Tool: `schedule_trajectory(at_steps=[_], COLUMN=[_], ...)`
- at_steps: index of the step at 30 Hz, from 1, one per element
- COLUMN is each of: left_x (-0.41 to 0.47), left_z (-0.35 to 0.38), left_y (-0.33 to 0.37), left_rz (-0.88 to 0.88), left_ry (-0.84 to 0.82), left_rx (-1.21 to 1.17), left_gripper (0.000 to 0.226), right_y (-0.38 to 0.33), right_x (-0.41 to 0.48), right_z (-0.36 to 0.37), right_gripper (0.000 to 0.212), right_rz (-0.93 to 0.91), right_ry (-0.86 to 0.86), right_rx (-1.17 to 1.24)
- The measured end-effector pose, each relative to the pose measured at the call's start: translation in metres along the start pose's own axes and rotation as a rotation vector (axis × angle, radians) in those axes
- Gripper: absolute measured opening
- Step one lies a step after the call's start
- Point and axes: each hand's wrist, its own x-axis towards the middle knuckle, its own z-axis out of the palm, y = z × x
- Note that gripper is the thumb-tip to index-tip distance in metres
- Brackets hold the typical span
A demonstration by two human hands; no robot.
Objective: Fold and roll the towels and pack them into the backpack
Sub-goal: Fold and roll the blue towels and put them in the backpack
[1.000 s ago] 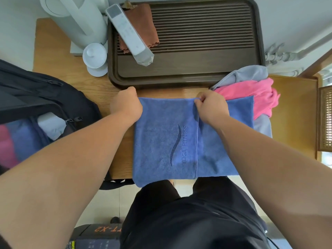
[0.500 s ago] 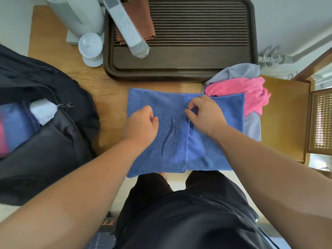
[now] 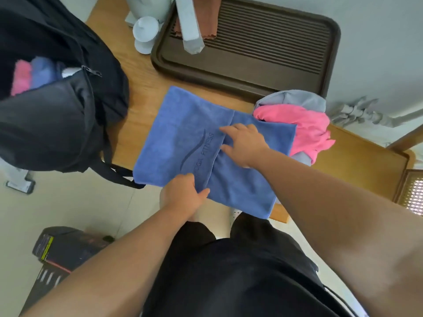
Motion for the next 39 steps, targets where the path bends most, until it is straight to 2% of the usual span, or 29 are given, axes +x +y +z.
schedule_trajectory(at_steps=[4,12,16,21,27,33,36,39], left_x=[-0.015,-0.02,-0.021,-0.017,-0.009,-0.004,-0.008,-0.012], left_z=[0.015,0.032,0.036,0.033,0.028,0.022,0.012,-0.005], left_y=[-0.002,-0.003,-0.004,-0.005,-0.006,-0.014,-0.011,-0.008], left_rz=[-0.062,0.05,0.1,0.098,-0.046,-0.085,-0.081,-0.089], left_ry=[0.043,0.125,0.163,0.184,0.117,0.053,-0.014,-0.012], left_rx=[-0.045,-0.112,-0.086,-0.105,-0.402,-0.474,-0.508,-0.491], left_gripper=[0.039,0.023,0.013,0.01,0.016,0.011,0.014,0.02], right_y=[-0.002,0.006,0.005,0.008,0.009,0.007,0.007,0.007], right_x=[0.004,-0.004,-0.002,0.001,-0.001,-0.005,-0.004,0.001], right_z=[0.0,0.012,0.011,0.012,0.013,0.017,0.015,0.008], right_gripper=[0.061,0.076,0.078,0.08,0.081,0.091,0.089,0.084], right_rz=[0.003,-0.025,-0.002,-0.007,-0.003,-0.001,0.0,-0.012], right_ry=[-0.031,-0.102,-0.094,-0.106,-0.109,-0.112,-0.115,-0.132], right_rx=[0.004,-0.156,-0.117,-0.097,-0.104,-0.166,-0.147,-0.046])
